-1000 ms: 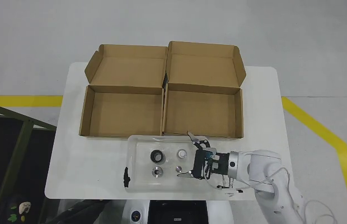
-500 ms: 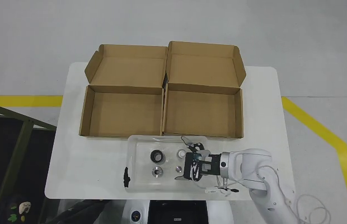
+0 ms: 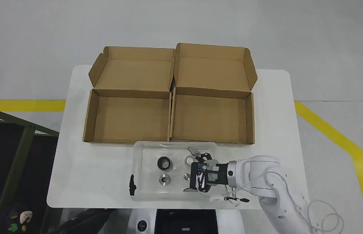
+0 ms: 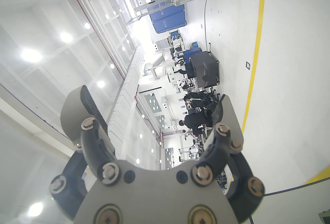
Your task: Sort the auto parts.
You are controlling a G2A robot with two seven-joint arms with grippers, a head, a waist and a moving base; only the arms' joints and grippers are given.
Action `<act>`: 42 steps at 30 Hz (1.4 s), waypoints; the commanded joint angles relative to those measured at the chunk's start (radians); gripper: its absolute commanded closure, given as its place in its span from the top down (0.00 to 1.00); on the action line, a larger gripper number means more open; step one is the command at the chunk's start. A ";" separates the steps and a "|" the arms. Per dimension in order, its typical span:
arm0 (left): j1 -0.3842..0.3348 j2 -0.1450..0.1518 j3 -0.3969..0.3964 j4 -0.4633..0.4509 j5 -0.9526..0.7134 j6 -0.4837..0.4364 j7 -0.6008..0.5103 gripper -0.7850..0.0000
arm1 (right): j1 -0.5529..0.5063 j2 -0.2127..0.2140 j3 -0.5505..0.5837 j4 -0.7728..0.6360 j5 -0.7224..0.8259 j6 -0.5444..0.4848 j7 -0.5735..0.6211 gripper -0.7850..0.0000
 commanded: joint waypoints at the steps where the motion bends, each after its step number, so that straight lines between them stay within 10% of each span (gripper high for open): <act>1: 0.000 0.000 0.000 0.000 0.000 0.000 0.000 1.00 | 0.002 0.003 -0.002 0.006 0.005 0.005 0.002 1.00; 11: 0.000 0.000 0.000 0.000 0.000 0.000 0.000 1.00 | 0.020 0.015 -0.013 0.039 0.023 0.032 0.005 0.97; 42: 0.000 0.000 0.000 0.000 0.000 0.000 0.000 1.00 | 0.087 0.036 -0.073 0.127 0.005 0.138 -0.015 0.38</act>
